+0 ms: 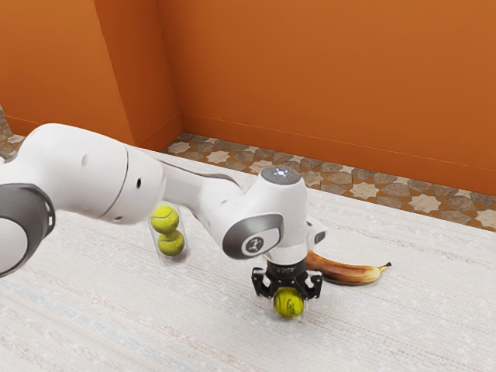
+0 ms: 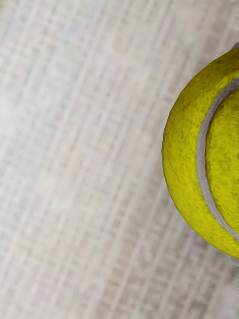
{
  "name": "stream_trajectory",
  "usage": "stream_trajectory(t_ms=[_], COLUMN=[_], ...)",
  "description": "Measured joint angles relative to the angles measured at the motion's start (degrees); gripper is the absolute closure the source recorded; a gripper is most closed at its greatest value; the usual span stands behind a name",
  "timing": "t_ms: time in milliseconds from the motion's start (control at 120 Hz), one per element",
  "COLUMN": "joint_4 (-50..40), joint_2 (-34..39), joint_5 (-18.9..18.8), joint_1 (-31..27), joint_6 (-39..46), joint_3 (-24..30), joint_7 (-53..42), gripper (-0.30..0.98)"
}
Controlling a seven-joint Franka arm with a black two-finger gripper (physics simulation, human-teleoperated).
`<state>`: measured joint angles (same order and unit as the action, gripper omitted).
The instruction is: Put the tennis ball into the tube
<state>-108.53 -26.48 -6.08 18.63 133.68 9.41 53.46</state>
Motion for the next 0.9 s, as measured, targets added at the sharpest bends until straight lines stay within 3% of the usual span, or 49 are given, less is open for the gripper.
stream_trajectory(t_ms=[258, 508, 900], joint_4=[-0.88, -2.85, -1.87], joint_2=[11.95, 22.79, 28.74], joint_5=[-0.18, -1.02, -2.20], joint_1=[-1.05, -6.82, -14.83], joint_6=[-6.07, -11.82, -15.90], joint_3=[0.09, -0.06, -2.90], joint_7=[1.47, -2.00, -6.52], gripper=[0.40, 0.46, 0.46])
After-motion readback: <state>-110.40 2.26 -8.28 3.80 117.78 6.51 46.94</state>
